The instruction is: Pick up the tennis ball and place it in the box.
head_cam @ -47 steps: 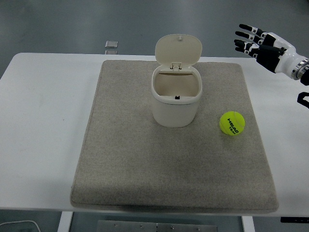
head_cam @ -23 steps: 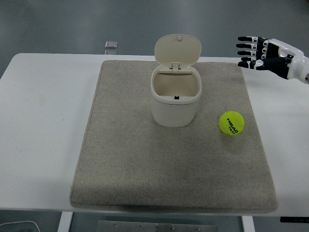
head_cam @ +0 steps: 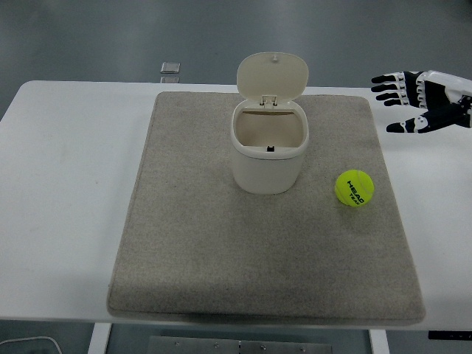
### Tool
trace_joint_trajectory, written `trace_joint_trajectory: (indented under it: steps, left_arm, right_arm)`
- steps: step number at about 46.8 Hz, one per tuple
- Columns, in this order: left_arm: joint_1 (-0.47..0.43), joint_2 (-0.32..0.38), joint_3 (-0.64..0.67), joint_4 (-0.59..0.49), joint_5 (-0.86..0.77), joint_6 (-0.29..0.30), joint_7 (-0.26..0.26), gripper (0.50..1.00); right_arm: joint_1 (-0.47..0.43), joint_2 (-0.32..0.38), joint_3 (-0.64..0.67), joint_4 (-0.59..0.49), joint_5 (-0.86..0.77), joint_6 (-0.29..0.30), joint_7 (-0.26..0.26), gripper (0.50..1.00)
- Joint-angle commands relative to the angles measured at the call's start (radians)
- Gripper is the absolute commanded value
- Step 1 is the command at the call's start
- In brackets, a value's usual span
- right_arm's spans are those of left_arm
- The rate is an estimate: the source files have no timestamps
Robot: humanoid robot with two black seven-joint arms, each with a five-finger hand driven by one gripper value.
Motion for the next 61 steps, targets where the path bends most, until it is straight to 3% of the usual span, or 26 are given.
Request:
trace_joint_trajectory:
  steps: [1,12,21,39,53,61]
  left_arm:
    - [0.0,0.0,0.0,0.0,0.0,0.0,0.0,0.992]
    - [0.0,0.0,0.0,0.0,0.0,0.0,0.0,0.992]
    - [0.0,0.0,0.0,0.0,0.0,0.0,0.0,0.992]
    - [0.0,0.0,0.0,0.0,0.0,0.0,0.0,0.992]
    - [-0.001,0.0,0.0,0.0,0.0,0.0,0.0,0.992]
    - [0.0,0.0,0.0,0.0,0.0,0.0,0.0,0.992]
  right_arm:
    - [-0.004,-0.004,0.001,0.013,-0.088,0.007,0.044,0.921]
    - [-0.007,-0.025,-0.022,0.092,-0.224,-0.004,0.113,0.921]
    - [-0.052,-0.036,-0.02,0.152,-0.284,-0.013,0.121,0.921]
    - [-0.128,0.005,-0.051,0.166,-0.373,-0.185,0.128,0.921]
    - [-0.156,0.035,-0.068,0.168,-0.43,-0.255,0.138,0.921]
    - [-0.167,0.045,-0.07,0.166,-0.445,-0.268,0.138,0.917]
